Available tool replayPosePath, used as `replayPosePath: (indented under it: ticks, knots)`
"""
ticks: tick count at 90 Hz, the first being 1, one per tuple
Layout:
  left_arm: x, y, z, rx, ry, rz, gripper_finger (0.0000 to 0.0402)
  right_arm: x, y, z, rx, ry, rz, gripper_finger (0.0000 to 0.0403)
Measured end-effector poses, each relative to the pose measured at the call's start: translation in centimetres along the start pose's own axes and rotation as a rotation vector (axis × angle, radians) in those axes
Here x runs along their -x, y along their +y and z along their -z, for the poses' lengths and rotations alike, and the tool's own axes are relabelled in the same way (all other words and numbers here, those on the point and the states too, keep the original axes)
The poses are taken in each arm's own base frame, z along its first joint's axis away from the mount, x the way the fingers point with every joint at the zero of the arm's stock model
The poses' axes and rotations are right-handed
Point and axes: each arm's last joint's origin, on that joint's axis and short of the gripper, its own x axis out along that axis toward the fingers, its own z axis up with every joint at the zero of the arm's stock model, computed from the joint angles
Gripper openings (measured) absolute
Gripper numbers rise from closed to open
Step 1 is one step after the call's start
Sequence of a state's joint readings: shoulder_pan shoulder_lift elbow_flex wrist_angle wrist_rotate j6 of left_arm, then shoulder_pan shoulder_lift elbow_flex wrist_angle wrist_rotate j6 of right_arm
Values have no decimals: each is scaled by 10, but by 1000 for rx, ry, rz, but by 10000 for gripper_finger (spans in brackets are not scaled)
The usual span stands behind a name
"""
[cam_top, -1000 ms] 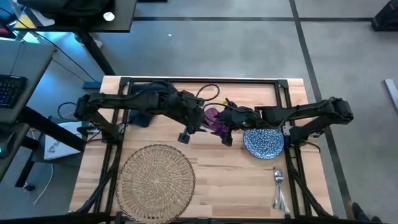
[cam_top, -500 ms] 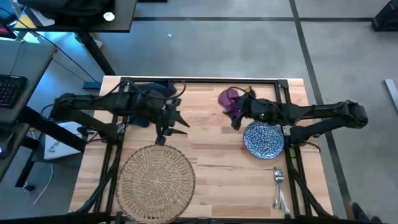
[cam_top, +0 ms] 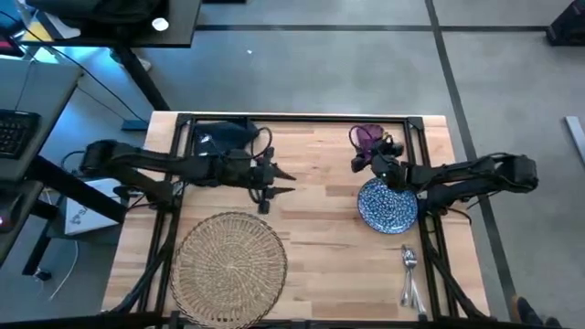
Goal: Set table place
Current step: Move the purple cup to the top right of the table
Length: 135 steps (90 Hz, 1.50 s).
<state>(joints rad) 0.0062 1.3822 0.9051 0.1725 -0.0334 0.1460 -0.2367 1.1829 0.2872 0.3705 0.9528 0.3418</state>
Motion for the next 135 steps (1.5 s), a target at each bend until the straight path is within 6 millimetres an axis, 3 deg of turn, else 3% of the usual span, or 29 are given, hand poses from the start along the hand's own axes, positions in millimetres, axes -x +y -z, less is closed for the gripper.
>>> replayPosePath:
  ticks: [27,52,67,84,111,135]
  knots:
    - [-44,28,26,114,-62,23,113,-23,-12,32,2,82,70,307]
    - [-85,70,27,248,-44,1,113,-37,-1,47,120,97,-43,307]
    - [-116,93,40,273,-14,-12,113,-45,-1,56,91,110,-34,307]
    - [-148,111,42,280,-14,-37,113,-50,6,59,117,76,-154,307]
    - [-164,138,26,272,-82,-87,113,-55,14,63,141,0,-257,307]
    - [-188,146,49,319,-9,-96,113,-57,18,68,95,-28,-342,307]
